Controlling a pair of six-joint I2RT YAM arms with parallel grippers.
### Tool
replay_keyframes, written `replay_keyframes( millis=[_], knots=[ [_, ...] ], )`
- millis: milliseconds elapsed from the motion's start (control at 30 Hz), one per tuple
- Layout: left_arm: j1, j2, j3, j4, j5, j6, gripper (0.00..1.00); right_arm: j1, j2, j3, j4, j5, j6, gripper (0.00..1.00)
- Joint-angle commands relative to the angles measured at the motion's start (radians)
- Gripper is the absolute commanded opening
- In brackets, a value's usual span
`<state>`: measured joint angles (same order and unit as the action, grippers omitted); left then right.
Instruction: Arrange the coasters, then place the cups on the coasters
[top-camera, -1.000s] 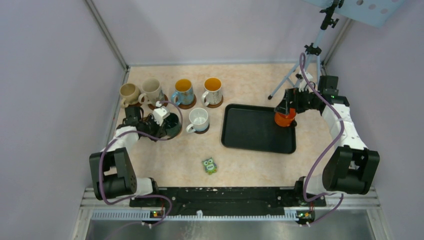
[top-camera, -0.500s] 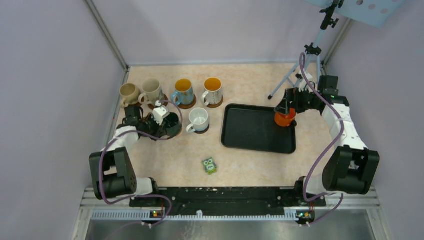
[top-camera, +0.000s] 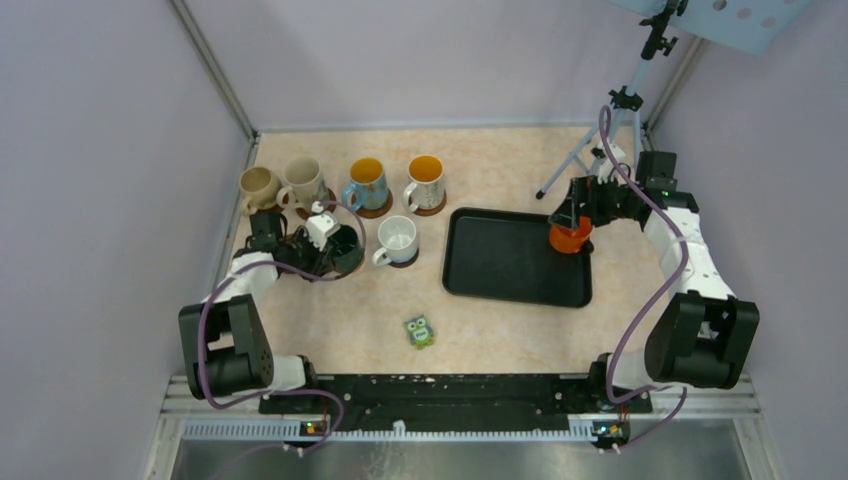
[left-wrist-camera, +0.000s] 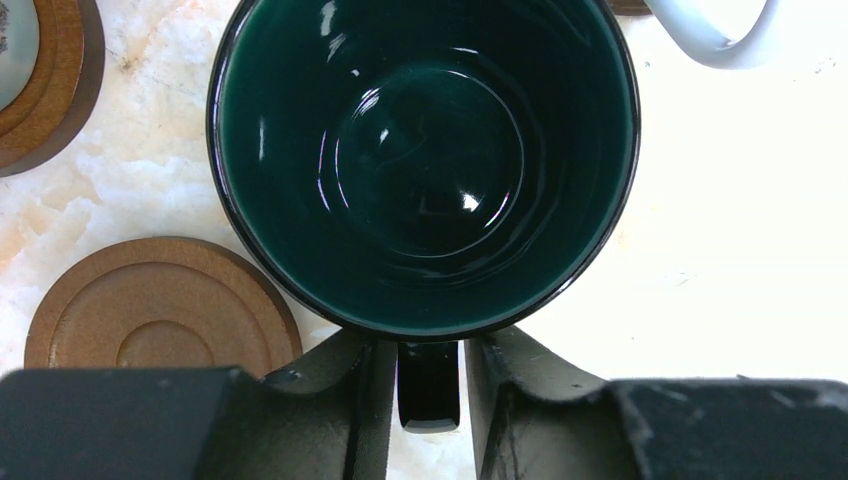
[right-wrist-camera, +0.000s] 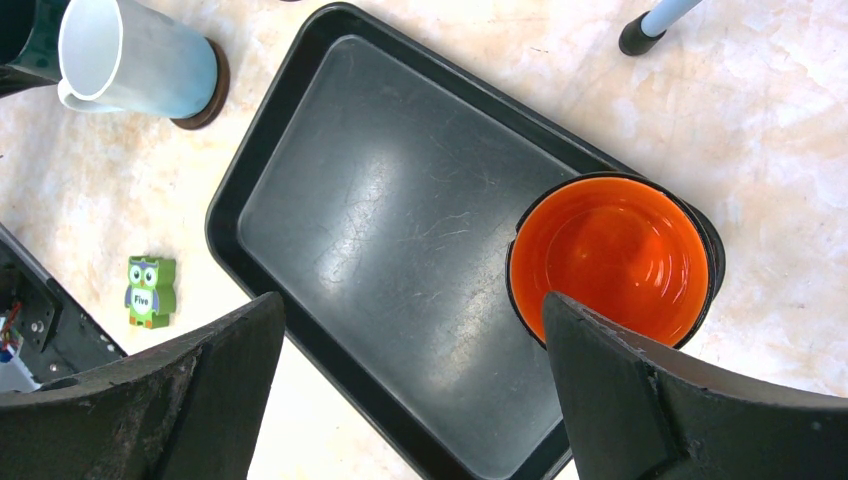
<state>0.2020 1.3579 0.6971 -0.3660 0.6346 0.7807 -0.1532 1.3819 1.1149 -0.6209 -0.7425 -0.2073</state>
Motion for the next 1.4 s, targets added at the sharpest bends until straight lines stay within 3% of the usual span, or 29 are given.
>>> replay_keyframes(
  millis=[0,233,333,533,767,1033,1367],
  knots=[
    [-0.004,0.001,0.001,0.014,0.018,0.006,0.42,0.004,-0.003,0.011,0.021,-0.006,-0.001,0.98],
    [-0.003,-0.051,0.073,-0.108,0.004,0.006,0.78,0.004,-0.011,0.017,0.006,0.008,-0.015,0.98],
    [-0.003,-0.091,0.14,-0.182,0.006,-0.002,0.98,0.003,-0.013,0.033,-0.025,0.023,-0.046,0.98],
    [-0.003,-0.112,0.346,-0.33,0.058,-0.027,0.99,-0.039,0.006,0.104,-0.173,0.025,-0.148,0.98],
    [-0.016,-0.157,0.44,-0.308,0.157,-0.125,0.99,-0.151,0.086,0.131,-0.284,0.092,-0.285,0.98],
    [-0.148,-0.183,0.487,-0.241,0.101,-0.267,0.99,-0.142,0.127,0.05,-0.217,0.152,-0.265,0.98],
    [-0.303,-0.154,0.506,-0.149,0.013,-0.416,0.99,-0.004,0.16,-0.056,-0.151,0.187,-0.211,0.98]
  ],
)
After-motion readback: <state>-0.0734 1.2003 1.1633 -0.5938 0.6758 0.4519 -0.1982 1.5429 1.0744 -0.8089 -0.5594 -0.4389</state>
